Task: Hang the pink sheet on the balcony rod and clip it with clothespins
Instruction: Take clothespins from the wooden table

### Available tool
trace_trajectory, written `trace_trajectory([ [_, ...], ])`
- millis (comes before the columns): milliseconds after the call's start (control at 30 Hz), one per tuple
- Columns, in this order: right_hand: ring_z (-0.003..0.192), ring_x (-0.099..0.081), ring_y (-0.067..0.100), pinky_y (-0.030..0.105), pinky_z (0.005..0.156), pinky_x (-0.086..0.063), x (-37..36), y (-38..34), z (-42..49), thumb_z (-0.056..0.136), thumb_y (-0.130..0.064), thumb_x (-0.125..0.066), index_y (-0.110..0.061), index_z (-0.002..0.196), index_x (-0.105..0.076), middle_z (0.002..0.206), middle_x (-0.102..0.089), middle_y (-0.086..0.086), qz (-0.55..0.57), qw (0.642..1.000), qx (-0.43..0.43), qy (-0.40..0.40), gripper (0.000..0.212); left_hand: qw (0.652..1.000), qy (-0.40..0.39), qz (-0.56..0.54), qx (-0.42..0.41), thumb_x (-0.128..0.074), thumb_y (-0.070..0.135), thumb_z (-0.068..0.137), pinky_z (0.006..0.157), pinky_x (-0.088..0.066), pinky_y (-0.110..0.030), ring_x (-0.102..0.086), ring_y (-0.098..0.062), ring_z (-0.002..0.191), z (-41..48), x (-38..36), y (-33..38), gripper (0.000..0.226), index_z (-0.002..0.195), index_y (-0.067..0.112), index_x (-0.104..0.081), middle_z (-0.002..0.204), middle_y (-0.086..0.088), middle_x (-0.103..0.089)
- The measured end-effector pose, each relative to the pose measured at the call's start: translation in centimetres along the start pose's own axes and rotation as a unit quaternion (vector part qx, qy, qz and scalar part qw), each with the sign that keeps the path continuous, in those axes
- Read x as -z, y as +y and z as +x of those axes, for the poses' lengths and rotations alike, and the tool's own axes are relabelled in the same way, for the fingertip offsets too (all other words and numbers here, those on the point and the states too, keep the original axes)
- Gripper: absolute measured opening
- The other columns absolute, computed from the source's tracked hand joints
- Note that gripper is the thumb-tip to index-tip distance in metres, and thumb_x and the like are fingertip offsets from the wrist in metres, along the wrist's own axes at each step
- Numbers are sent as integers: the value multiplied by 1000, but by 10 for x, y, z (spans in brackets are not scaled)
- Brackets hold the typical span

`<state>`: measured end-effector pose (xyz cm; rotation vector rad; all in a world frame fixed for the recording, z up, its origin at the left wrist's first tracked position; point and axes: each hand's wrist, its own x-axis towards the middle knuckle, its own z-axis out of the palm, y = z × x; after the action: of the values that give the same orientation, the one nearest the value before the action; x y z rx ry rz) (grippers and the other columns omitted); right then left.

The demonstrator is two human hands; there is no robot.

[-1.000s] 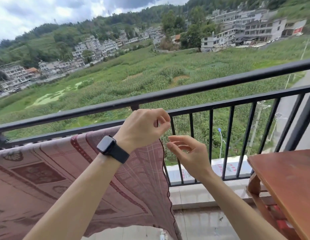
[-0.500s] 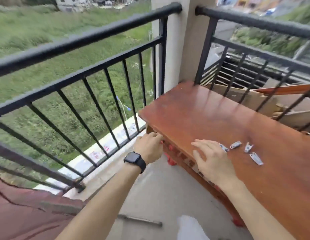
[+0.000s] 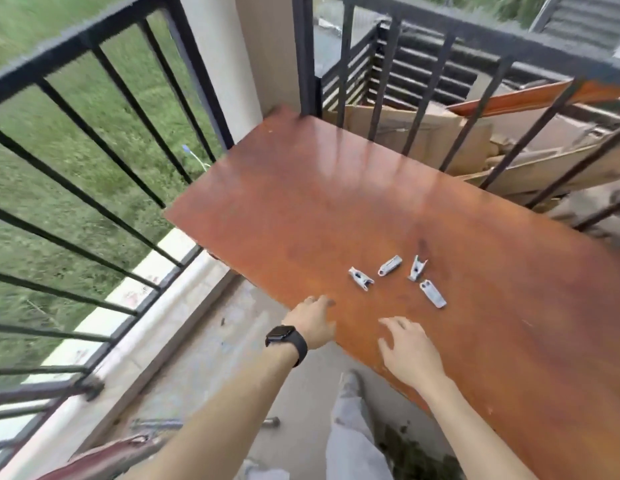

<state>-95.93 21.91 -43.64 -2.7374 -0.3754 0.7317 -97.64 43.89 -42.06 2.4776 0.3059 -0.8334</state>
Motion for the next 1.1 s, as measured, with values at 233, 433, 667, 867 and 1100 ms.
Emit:
trace_trajectory([
  [233, 138, -36, 29, 41, 107, -39, 29, 34, 151, 90, -7, -53, -23, 147, -42, 155, -35, 6, -48, 997, 46, 49, 60, 992, 67, 101, -44, -58, 20, 91, 116, -27, -44, -20, -32, 147, 134, -15, 55, 69, 152, 27, -25, 162, -8, -17],
  [433, 148, -16, 28, 41, 96, -51, 5, 52, 179, 95, 2, -46, -13, 139, -48, 155, -34, 4, -128, 988, 90, -10, 47, 958, 135, 184, -173, -76, 33, 78, 70, -51, -32, -65, -24, 92, 161, -47, 43, 19, 93, 23, -72, 98, 3, -71],
  [667, 104, -56, 35, 43, 76, -56, -5, 47, 165, 88, -19, -74, -15, 102, -73, 109, -71, 6, -58, 984, 163, 52, 14, 989, 100, -92, 59, -50, 32, 100, 80, -48, -39, -56, -33, 99, 98, -47, -7, 25, 108, 8, -54, 106, -13, -63],
  [867, 82, -72, 5, 23, 78, -57, 13, -68, 104, 94, -36, -65, -34, 92, -72, 82, -76, -11, 319, 943, 55, -83, 7, 889, 156, -391, 181, -33, 22, 105, 65, -46, -27, -63, -23, 77, -6, -26, -55, 19, 112, 15, -48, 98, -2, -57],
  [1100, 79, -75, 29, 30, 62, -60, -11, -270, 14, 97, -16, -62, -12, 106, -68, 93, -75, 12, 460, 830, 105, -297, 11, 793, 377, -405, 256, -48, 51, 89, 74, -46, -30, -52, -4, 70, -177, 16, -131, 23, 89, 33, -62, 76, 14, -55],
])
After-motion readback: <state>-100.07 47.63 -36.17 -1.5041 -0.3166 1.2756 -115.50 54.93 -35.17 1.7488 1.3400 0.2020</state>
